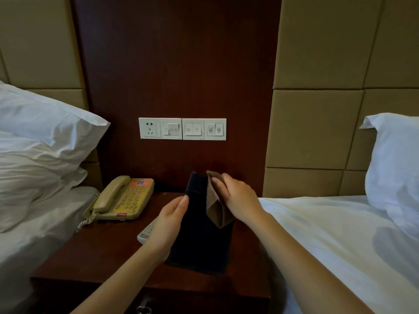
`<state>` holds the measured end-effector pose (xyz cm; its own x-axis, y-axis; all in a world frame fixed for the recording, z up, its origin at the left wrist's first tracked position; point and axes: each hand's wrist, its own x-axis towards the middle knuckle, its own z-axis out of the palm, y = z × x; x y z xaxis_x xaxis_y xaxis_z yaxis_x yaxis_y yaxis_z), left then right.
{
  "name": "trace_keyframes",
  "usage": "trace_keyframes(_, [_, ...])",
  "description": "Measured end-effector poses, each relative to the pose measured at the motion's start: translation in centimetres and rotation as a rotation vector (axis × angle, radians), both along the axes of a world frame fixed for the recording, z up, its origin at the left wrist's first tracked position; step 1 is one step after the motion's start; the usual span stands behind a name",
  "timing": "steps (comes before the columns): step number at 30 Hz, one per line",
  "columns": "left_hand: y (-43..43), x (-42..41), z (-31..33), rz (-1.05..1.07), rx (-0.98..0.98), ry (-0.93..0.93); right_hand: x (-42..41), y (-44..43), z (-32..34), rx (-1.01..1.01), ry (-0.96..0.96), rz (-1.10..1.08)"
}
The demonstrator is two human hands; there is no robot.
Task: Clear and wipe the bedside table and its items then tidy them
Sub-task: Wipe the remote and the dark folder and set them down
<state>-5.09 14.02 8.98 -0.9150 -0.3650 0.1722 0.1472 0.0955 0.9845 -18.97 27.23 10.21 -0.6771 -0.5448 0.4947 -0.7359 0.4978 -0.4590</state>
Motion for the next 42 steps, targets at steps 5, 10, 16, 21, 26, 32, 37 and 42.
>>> trace_keyframes(5, [-3.0, -1.4, -0.7, 0.218, 0.234, -0.069, -3.6, 3.4, -4.9, -0.185, -0.307, -0.261])
trace_keyframes(10, [-4.7, -7.5, -1.7, 0.235, 0.392, -0.294, -4.2, 2.6, -6.1, -0.098, -0.322, -0.335])
trace_keyframes(16, [-3.5, -14.4, -4.5, 0.109, 0.380, -0.425, -5.7, 1.7, -5.8, -0.248, -0.343, -0.405])
trace_keyframes(21, [-2.8, -16.9, -6.1, 0.064, 0.394, -0.437, -6.9, 3.5, -5.2, -0.375, -0.315, -0.489])
trace_keyframes(26, [-5.7, -15.5, -3.9, 0.179, 0.342, -0.372, -7.7, 3.7, -5.6, -0.376, -0.285, -0.470])
trace_keyframes(32, [-14.6, -9.3, -0.9, 0.394, 0.195, -0.293, -7.9, -0.2, -9.0, -0.168, -0.413, -0.279])
trace_keyframes(37, [-14.5, -6.5, -2.2, 0.368, 0.202, -0.358, -7.2, -1.0, -12.1, 0.617, -0.278, -0.109])
trace_keyframes(42, [-12.1, -5.3, -3.0, 0.337, 0.198, -0.322, -3.5, 0.1, -12.3, 0.685, -0.204, -0.007])
